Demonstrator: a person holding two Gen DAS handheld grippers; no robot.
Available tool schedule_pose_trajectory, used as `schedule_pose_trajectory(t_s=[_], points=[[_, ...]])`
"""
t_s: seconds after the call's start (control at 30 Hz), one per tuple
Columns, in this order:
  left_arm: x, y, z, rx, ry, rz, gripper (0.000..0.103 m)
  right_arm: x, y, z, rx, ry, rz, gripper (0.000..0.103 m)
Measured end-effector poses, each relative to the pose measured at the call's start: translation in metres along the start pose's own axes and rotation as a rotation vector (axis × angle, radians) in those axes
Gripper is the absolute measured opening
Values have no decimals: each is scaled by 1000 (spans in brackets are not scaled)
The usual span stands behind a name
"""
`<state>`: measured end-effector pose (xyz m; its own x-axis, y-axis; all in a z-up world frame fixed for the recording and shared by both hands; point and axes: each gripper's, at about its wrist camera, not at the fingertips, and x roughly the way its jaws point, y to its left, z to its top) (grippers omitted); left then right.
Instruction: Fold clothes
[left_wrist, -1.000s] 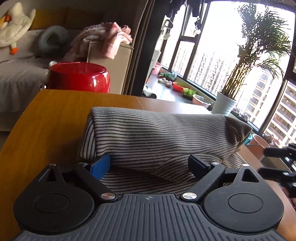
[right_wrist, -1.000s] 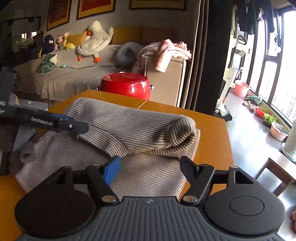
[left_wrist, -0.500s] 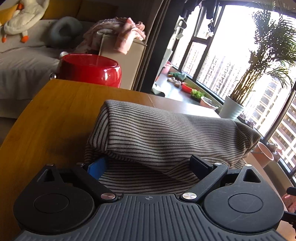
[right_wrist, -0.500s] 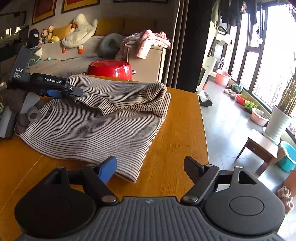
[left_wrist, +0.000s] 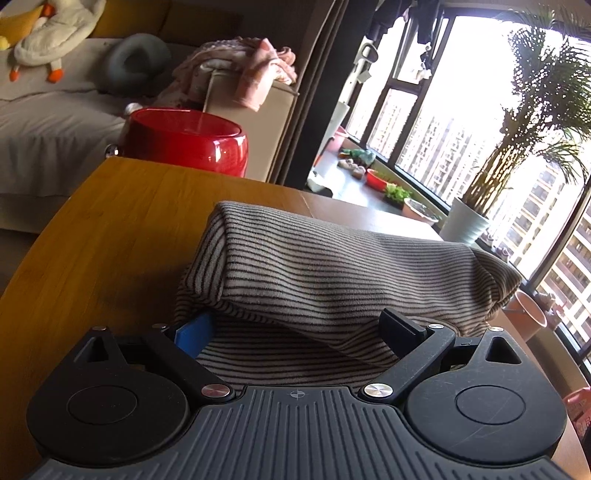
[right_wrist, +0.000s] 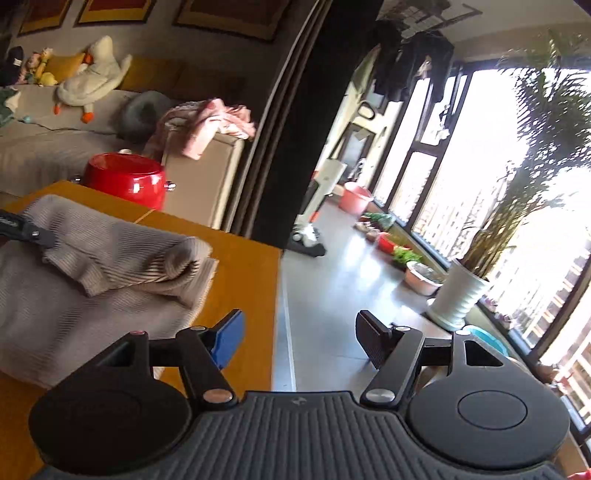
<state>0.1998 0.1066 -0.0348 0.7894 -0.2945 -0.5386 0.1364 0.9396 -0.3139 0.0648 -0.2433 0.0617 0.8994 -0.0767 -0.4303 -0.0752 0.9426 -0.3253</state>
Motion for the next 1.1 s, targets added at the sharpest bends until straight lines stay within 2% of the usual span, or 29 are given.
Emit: schedule_pose_trajectory(t_s=[0.2,0.33,0.4,0.57,0.67,0.8,0.87,0.97,1.03,1.1], points=[[0,0,-1,-1,0,1,99,-15,43,-26,-82,83,264,68],[-1,0,0,-2,-1,0,99,-15,73,-34,-142,105,344,70],[-1,0,-1,-4,-2,-2,99,-8,81,-37,-159,117,295,70],[-1,2,0,-11,-4,-6,99,25,72,-43,-92,153,149,70],[-1,3,0,-15,-5,-7,99,28,68,-40,-108,126,95,70],[-1,4,0,-20,-5,-10,100,-9,54,-4,-122,-70,29,70],[-1,4,0,-23,-7,-12,100,-21,49,11,-152,-121,21,70],[0,5,1,-28,-7,-15,101,-19,45,9,-229,-75,13,72],[0,5,1,-28,-7,-15,101,-11,42,-7,-267,11,13,73],[0,6,1,-29,-6,-16,101,-4,37,-27,-320,73,-82,72]])
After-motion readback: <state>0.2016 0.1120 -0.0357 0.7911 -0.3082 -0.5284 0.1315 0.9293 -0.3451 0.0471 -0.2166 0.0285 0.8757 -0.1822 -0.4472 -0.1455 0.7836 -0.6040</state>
